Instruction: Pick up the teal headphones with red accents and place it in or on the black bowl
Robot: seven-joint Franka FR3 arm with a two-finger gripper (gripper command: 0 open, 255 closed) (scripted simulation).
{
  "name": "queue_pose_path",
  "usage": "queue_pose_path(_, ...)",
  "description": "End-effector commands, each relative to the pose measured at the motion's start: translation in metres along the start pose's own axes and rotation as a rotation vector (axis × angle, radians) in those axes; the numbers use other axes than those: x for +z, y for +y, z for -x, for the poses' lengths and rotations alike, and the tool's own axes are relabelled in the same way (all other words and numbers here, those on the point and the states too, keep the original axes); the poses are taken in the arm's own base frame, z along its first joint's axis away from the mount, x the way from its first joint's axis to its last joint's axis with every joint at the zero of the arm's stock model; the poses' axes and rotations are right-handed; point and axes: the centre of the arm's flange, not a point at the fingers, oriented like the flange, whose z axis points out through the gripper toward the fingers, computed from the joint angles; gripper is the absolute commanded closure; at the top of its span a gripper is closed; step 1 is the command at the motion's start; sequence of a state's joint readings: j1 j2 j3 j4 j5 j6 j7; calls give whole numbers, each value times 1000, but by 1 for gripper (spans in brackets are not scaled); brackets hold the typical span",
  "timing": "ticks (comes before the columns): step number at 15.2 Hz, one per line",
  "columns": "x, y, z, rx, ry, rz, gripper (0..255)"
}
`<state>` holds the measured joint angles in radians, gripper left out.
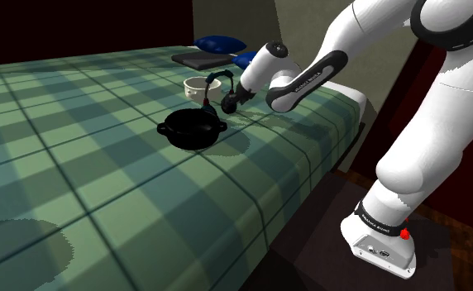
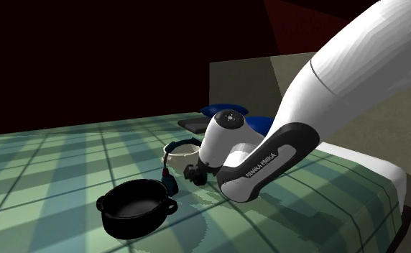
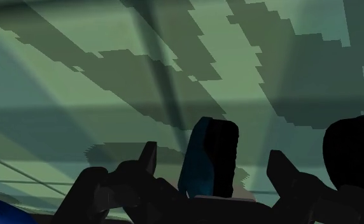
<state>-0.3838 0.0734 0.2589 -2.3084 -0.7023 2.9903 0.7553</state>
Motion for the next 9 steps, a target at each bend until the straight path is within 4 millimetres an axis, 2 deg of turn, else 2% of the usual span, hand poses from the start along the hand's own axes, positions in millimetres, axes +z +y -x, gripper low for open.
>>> queue_pose_path(1,3,0,0,0,0,0,0)
queue_pose_path(7,3,0,0,0,0,0,0)
queue_pose_path(8,3,0,0,0,0,0,255)
queue_pose_path(9,3,0,0,0,0,0,255)
